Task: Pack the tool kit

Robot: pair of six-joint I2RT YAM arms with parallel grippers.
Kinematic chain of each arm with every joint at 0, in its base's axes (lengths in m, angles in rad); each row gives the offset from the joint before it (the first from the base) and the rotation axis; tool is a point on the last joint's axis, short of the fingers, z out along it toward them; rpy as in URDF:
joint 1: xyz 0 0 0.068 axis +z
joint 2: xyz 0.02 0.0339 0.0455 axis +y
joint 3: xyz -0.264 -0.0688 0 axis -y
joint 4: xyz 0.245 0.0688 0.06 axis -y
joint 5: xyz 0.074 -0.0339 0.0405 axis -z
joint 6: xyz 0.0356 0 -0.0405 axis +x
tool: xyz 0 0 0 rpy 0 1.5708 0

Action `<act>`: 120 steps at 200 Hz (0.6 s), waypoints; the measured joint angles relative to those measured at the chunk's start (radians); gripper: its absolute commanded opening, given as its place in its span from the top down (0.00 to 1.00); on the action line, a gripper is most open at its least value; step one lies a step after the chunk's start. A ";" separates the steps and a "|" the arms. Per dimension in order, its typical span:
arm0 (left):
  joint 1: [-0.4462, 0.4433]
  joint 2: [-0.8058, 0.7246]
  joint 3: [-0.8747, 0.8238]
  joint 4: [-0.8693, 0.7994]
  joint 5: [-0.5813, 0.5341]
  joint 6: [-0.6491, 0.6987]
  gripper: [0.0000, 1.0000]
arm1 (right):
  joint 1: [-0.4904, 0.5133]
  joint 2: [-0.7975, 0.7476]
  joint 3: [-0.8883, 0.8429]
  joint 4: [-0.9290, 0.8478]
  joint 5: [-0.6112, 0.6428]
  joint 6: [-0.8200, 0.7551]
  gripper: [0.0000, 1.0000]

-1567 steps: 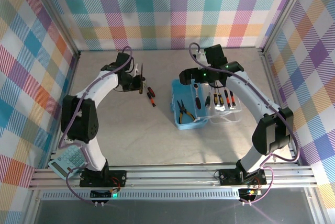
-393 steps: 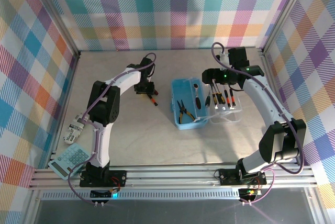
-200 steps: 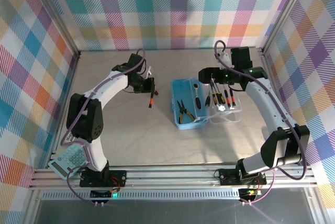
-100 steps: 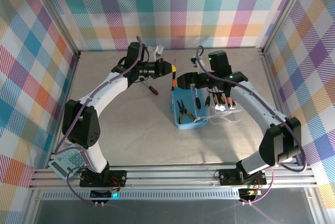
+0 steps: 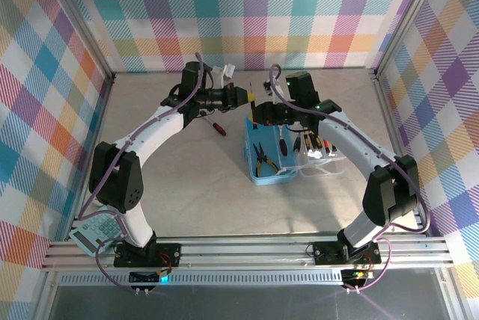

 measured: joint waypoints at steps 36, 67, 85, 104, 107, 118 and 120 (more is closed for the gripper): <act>0.000 0.000 0.002 -0.046 -0.013 0.049 0.24 | -0.012 -0.007 0.000 -0.010 0.004 -0.007 1.00; 0.024 0.000 0.080 -0.287 -0.151 0.184 0.00 | -0.116 -0.066 -0.007 -0.072 0.018 -0.044 1.00; 0.066 -0.001 0.126 -0.393 -0.270 0.263 0.00 | -0.211 -0.125 -0.024 -0.126 0.044 -0.076 1.00; 0.117 -0.001 0.138 -0.478 -0.390 0.321 0.00 | -0.301 -0.176 -0.039 -0.193 0.100 -0.111 1.00; 0.123 -0.001 0.138 -0.489 -0.403 0.325 0.00 | -0.309 -0.180 -0.040 -0.200 0.107 -0.115 1.00; 0.146 0.008 0.140 -0.533 -0.481 0.350 0.00 | -0.335 -0.188 -0.042 -0.238 0.166 -0.144 1.00; 0.148 0.013 0.140 -0.539 -0.495 0.352 0.00 | -0.338 -0.188 -0.042 -0.249 0.180 -0.149 1.00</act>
